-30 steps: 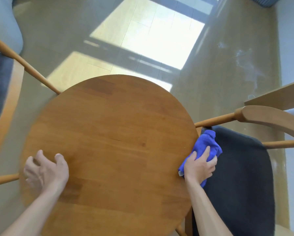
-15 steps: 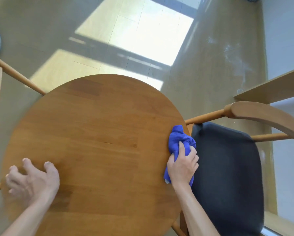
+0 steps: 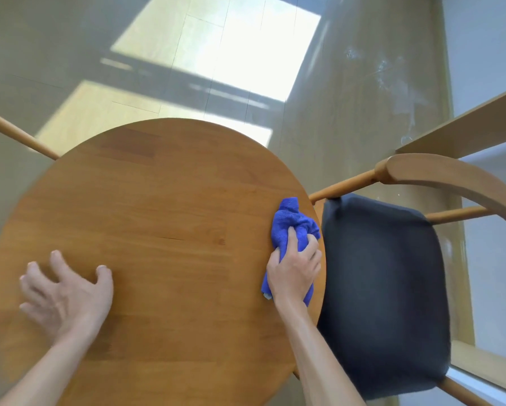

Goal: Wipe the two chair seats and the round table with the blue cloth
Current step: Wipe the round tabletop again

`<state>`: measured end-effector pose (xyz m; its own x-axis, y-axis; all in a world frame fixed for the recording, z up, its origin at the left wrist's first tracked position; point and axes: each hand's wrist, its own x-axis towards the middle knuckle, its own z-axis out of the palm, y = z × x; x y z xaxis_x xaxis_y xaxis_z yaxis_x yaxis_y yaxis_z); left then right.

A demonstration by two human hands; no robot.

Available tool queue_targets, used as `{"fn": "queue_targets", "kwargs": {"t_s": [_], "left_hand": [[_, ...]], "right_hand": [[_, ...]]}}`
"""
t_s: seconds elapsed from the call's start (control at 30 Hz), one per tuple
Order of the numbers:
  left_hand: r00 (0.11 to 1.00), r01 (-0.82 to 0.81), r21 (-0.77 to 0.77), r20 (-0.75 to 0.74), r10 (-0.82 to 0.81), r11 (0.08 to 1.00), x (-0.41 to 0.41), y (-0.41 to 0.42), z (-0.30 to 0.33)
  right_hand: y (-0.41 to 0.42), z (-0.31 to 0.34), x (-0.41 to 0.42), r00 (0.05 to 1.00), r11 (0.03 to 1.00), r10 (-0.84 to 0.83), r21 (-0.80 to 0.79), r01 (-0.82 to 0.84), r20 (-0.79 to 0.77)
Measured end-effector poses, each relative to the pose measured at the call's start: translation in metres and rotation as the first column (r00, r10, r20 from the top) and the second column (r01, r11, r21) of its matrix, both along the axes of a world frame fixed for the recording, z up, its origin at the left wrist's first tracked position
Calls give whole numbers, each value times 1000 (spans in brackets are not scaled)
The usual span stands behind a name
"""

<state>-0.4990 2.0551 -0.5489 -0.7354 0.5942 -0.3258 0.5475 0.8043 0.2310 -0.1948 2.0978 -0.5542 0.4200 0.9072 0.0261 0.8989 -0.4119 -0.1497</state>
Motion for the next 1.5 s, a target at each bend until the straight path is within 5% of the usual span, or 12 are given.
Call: {"fn": "queue_targets", "kwargs": {"t_s": [0.23,0.4,0.67,0.83,1.03,1.27,1.5], "left_hand": [[918,396,-84,67,-391,915,54,15,2],[908,416,-81,92,-409,906,53,13,0],[904,425,-86,86,-418,901,53,11,-2],[905,424,-114,94,-415,898,53,14,3],[908,416,-118,111,-404,902,53,16,8],[907,419,-117,98,-409,901,53,15,6],[903,428,-139,94,-418,893,54,15,5]], "right_hand": [[-70,0,-18,981,979,190,-65,-193,-44],[-50,1,-2,981,980,195,-45,-195,3],[63,10,50,992,974,-129,-190,125,-5],[0,9,15,998,995,8,-101,-2,61],[-84,13,-8,996,981,88,-174,-89,-10],[-68,3,-8,999,996,19,-86,-21,-29],[43,-6,-6,976,981,-177,60,186,-123]]}}
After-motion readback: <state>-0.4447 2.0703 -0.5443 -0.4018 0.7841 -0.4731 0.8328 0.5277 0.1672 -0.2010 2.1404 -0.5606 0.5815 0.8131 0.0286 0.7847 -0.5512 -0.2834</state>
